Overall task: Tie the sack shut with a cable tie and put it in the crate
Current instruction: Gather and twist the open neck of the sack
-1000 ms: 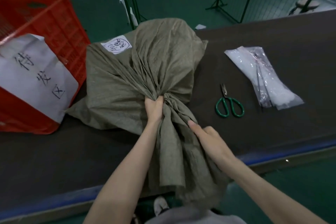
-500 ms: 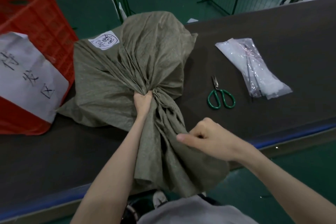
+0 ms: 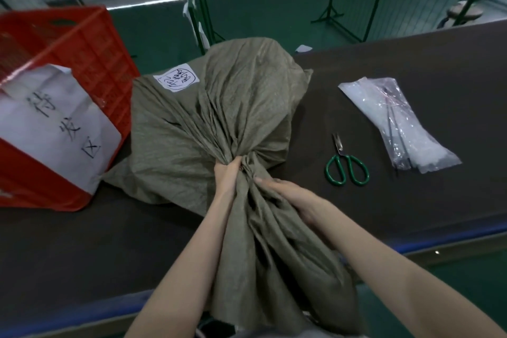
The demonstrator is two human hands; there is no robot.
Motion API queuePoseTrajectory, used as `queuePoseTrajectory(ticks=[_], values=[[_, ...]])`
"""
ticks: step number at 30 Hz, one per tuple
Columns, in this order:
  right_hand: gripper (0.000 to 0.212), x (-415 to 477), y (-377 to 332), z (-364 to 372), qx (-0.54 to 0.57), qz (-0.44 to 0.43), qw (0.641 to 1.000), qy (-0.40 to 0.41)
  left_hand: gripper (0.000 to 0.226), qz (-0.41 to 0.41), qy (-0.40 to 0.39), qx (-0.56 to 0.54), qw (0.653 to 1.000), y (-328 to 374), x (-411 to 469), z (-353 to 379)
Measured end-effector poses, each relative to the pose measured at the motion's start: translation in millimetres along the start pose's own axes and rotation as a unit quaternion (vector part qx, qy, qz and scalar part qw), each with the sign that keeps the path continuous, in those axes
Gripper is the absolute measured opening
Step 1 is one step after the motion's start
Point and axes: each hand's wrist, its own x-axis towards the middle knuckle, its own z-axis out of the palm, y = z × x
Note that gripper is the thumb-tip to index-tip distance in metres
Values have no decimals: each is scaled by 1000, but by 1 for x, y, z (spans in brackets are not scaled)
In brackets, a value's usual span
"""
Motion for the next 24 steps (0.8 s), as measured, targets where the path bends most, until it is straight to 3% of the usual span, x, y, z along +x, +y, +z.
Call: queuePoseTrajectory(ticks=[2,3,6,8,12,15,19,24], values=[[61,-1,0,9,13,-26,1000,1,42,-9,-6,0,1000,1,0,-2],[54,0,-1,9,8,-46,999,6,41,-13,-7,-2,1000,1,-1,-3],[58,2,-10,12,-40,-107,991,66,48,-2,-13,16,1000,0,-2,-9],[58,5,-15,17,-80,-135,981,112,62,14,4,107,994,2,-3,-15],[63,12,-16,28,-145,-167,958,180,70,35,-1,339,940,11,-9,-33],[58,10,-15,30,-169,-176,949,199,87,-24,-62,448,892,21,-11,-45],[51,3,-12,34,-164,-193,949,188,115,-111,-187,432,875,24,4,-60],[36,-5,-1,30,-158,-201,954,157,134,-122,-177,439,873,7,3,-58]])
